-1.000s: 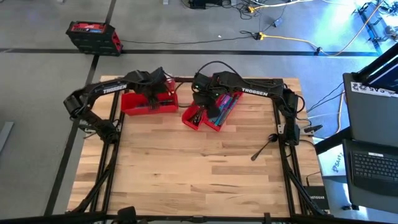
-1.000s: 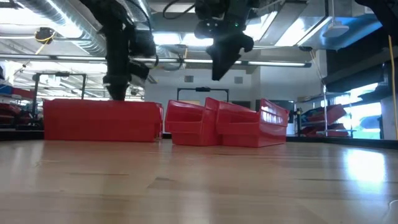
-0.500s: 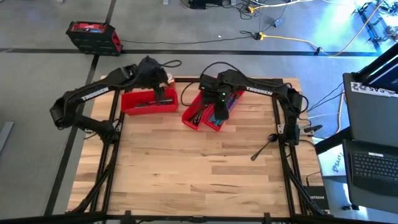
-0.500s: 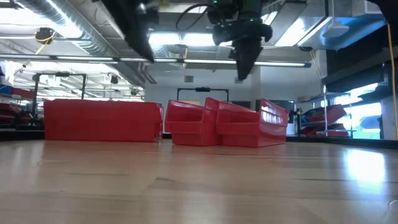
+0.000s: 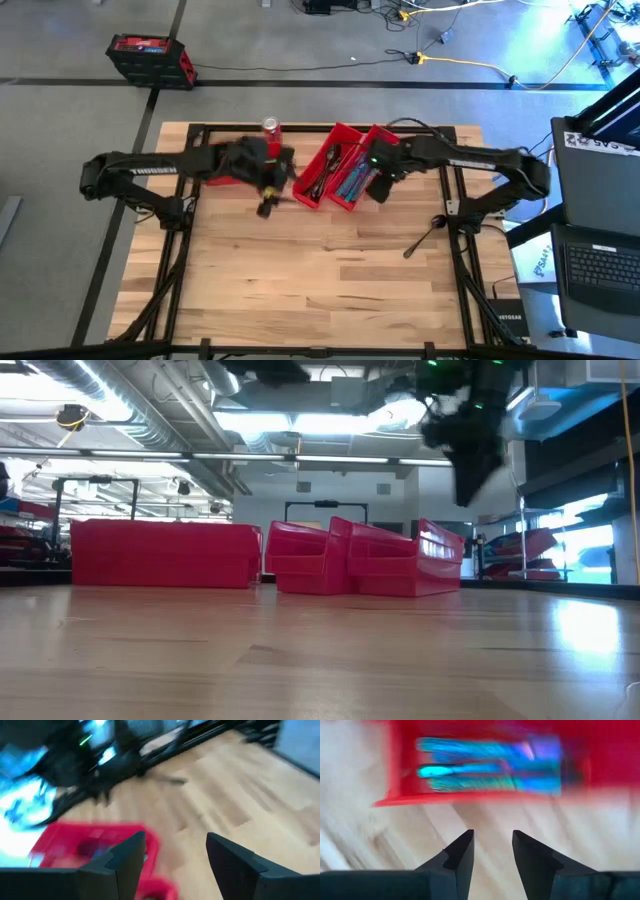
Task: Sort silverware
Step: Put the black spoon into the middle red bin
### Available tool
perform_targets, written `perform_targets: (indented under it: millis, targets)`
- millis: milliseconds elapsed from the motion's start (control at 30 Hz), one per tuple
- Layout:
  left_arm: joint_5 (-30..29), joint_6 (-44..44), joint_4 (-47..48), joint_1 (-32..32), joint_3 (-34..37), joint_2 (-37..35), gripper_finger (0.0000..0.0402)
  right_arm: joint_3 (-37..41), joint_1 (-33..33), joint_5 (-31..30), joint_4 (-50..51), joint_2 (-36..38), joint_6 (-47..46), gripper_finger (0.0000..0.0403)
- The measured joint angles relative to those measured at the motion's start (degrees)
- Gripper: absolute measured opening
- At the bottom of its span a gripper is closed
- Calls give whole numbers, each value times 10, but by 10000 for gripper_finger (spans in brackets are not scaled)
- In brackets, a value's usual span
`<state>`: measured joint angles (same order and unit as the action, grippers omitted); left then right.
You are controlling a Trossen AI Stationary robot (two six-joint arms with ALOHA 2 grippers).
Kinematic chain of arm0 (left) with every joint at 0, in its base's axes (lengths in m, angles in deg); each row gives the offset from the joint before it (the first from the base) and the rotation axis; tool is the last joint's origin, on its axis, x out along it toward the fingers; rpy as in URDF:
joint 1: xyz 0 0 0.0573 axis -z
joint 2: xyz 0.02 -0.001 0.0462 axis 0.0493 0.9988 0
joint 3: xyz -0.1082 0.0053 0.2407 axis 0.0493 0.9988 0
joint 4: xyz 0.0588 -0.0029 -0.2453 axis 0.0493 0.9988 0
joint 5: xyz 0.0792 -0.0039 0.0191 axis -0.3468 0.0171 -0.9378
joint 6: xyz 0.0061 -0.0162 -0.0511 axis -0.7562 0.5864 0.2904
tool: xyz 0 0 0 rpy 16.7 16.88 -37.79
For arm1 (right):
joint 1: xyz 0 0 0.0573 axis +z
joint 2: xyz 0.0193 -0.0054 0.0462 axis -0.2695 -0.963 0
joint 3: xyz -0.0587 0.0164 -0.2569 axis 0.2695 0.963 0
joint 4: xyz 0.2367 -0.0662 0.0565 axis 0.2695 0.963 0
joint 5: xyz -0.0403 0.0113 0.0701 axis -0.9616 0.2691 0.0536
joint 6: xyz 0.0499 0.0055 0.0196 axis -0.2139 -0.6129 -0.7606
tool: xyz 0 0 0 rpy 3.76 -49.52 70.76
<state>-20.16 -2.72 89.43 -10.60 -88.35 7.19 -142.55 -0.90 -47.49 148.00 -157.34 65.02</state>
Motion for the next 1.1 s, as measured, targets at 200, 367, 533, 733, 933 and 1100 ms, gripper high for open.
perform_targets:
  millis: [200, 367, 533, 733, 933, 1100]
  targets:
    - [-44, 45, 15, 53, 45, -1, 180, 131, 34, 101, 17, 45, -119, 120]
    - [-58, 82, 16, 74, 98, -1, 174, 167, 75, 180, 37, 37, -4, 120]
    - [-59, 160, -88, 102, 156, 0, 174, 157, 117, 241, 122, 36, 185, 120]
    - [-88, 216, -222, 129, 201, 12, 174, 155, 169, 204, 176, 36, 381, 120]
    - [-98, 263, -264, 143, 204, 21, 174, 160, 217, 121, 186, 36, 470, 126]
    - [-97, 290, -287, 164, 204, 21, 174, 198, 226, 116, 179, 36, 500, 175]
